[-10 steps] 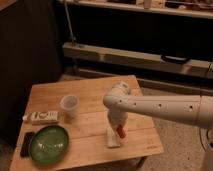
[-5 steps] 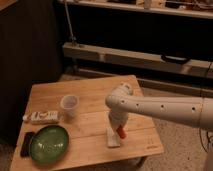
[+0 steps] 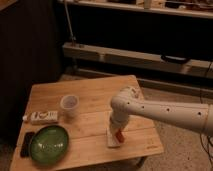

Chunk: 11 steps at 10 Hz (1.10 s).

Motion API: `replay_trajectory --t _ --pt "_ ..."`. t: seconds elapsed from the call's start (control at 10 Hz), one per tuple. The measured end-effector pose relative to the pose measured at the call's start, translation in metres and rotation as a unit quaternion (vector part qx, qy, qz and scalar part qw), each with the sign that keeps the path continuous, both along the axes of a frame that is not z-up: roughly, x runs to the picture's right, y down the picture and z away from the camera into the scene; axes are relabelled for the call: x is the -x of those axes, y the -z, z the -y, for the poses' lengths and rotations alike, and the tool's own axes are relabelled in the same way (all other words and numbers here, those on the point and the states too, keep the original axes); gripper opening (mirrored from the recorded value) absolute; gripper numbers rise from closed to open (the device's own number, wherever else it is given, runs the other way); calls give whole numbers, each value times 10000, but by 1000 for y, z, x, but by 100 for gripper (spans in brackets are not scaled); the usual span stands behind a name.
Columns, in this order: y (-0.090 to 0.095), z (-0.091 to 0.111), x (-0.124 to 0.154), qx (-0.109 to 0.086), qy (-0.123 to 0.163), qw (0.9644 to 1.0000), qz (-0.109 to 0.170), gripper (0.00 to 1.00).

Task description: Place the pepper on the white sponge

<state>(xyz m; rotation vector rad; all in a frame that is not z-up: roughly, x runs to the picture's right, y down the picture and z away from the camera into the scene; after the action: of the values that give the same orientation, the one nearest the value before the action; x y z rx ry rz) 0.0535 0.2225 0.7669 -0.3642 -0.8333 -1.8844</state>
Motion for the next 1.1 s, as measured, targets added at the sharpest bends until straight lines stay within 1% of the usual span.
replay_trajectory --t 0.3,0.5,1.1 --pt "-1 -6 4 32 -46 9999 123 0" --pt "-3 -10 8 74 -46 9996 259 0" --pt "-5 -15 16 122 58 9988 474 0"
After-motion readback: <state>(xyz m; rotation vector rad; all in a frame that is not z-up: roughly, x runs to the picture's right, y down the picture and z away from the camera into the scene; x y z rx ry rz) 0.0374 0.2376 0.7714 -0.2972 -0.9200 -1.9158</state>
